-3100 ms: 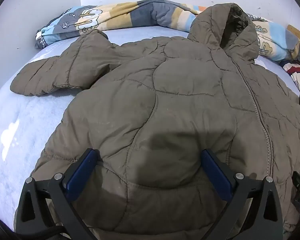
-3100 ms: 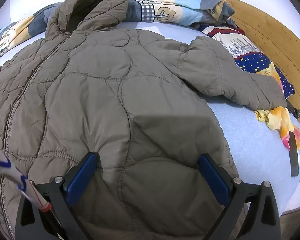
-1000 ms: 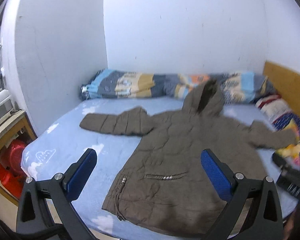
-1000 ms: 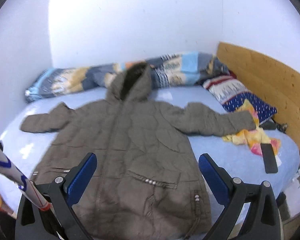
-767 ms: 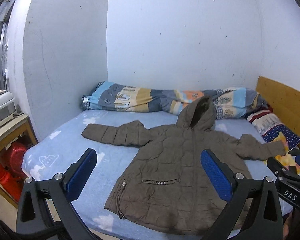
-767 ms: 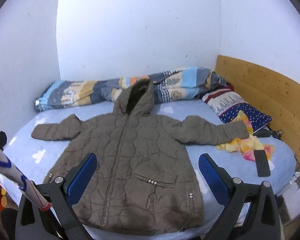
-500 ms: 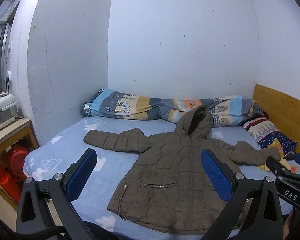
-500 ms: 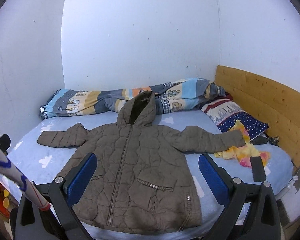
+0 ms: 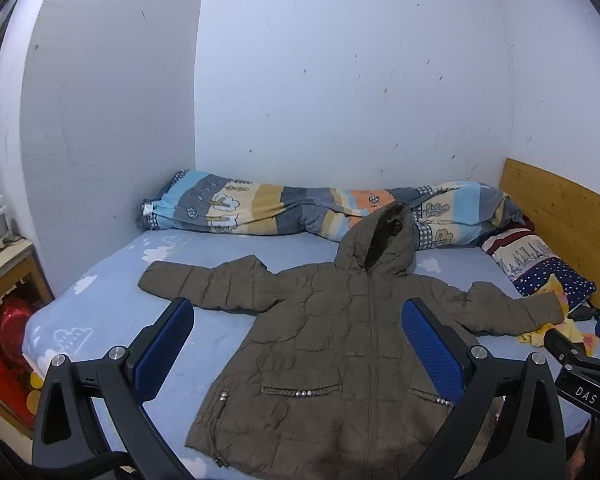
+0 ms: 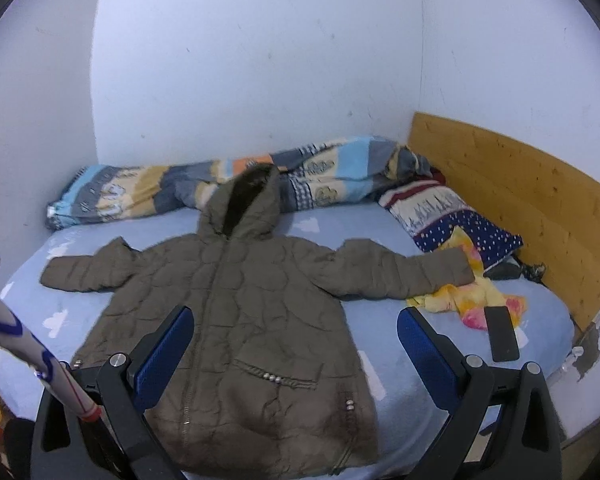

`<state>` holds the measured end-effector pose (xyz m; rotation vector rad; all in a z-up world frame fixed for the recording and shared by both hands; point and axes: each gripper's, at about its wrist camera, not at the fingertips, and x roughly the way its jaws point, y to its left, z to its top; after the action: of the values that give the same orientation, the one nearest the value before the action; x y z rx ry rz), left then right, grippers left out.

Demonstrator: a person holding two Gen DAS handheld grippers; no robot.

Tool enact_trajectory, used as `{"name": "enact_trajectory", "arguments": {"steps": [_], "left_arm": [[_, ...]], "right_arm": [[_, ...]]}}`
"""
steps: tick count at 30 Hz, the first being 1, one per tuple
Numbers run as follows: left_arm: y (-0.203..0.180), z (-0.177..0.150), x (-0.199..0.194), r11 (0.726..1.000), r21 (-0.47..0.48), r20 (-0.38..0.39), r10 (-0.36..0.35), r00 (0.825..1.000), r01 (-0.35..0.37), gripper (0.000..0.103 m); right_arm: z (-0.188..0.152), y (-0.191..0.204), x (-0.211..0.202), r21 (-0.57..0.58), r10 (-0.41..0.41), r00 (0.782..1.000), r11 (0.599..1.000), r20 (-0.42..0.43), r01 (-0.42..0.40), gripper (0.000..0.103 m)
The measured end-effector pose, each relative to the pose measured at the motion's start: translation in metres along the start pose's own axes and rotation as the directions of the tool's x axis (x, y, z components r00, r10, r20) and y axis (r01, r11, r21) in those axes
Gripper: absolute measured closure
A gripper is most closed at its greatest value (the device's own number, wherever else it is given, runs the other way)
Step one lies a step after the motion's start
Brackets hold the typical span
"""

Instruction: Fold large clothes

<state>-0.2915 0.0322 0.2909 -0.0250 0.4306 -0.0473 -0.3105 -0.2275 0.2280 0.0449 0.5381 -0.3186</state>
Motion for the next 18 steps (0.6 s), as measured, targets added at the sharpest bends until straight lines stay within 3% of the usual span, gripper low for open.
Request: {"name": "enact_trajectory", "arguments": {"steps": [12, 18], "left_arm": [[-0.040, -0.007, 0.113, 0.995, 0.102, -0.067, -0.008, 0.998, 0.015, 0.000], [-0.049, -0.031, 0.190, 0.987, 0.148, -0.087, -0.043, 0.995, 0.056, 0.000]], "right_arm": [[0.010, -0.026, 0.101, 0.006, -0.085, 0.991, 0.996, -0.099, 0.086, 0.000], [0.018, -0.069, 0.161, 0.066, -0.079, 0.982, 0.994, -0.171, 0.092, 0.000]]}}
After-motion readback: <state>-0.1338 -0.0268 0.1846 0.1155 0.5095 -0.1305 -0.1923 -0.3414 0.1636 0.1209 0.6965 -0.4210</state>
